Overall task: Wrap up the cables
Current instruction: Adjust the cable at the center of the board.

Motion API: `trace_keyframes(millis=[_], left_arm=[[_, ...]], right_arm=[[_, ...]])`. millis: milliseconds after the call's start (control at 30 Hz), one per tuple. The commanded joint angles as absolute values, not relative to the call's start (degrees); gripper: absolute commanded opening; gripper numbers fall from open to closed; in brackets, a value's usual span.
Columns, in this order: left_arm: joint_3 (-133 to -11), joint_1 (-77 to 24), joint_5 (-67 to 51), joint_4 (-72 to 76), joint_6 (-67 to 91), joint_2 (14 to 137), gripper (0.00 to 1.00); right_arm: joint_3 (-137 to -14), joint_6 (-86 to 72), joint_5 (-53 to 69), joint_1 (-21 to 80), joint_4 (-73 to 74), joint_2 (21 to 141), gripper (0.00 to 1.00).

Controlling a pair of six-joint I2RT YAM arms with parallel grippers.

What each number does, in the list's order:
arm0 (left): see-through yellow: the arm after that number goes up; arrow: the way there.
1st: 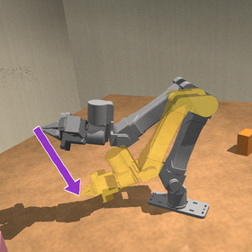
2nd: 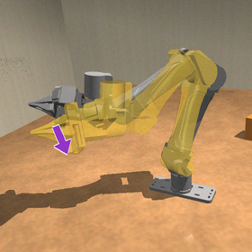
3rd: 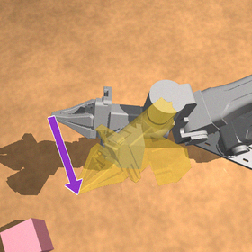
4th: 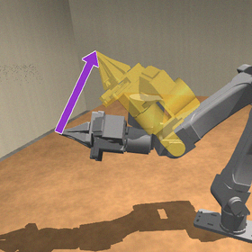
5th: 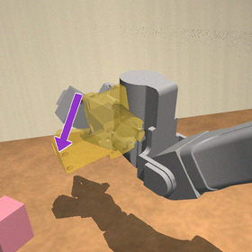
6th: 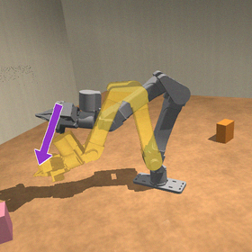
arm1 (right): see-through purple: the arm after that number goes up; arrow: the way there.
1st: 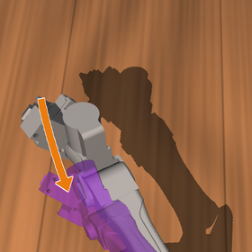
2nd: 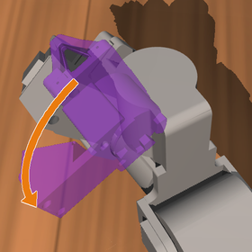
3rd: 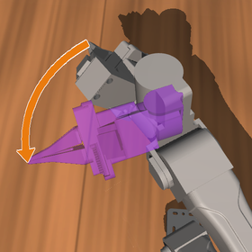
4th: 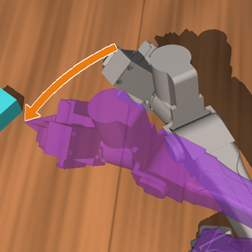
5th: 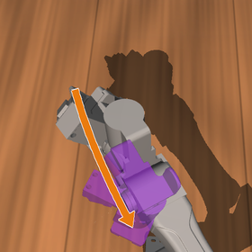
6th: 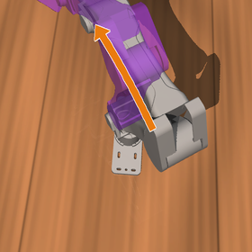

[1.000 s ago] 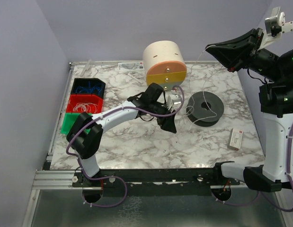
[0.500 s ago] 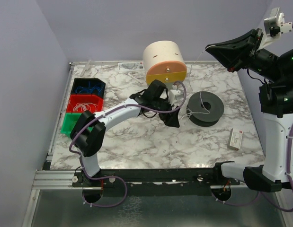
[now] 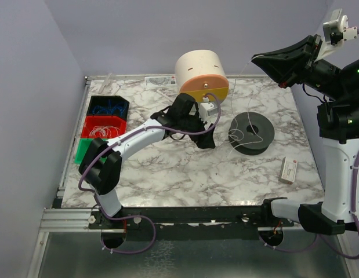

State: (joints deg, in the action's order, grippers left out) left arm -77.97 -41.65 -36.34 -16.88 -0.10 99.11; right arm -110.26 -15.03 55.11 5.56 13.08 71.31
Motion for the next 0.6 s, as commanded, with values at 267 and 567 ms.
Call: trace_keyframes(millis=[267,567], left_arm=[[-76.77,-45.28,-46.23,-15.90,-0.26,100.66,0.85],[-80.33,-45.86,-38.39,-15.28,3.29,104.32,0.78]], right_arm=[[-111.77,-15.21,53.36,5.52,13.16,71.63,0.01],[-112.16,-15.55,53.52,5.45,13.09,71.85,0.01]])
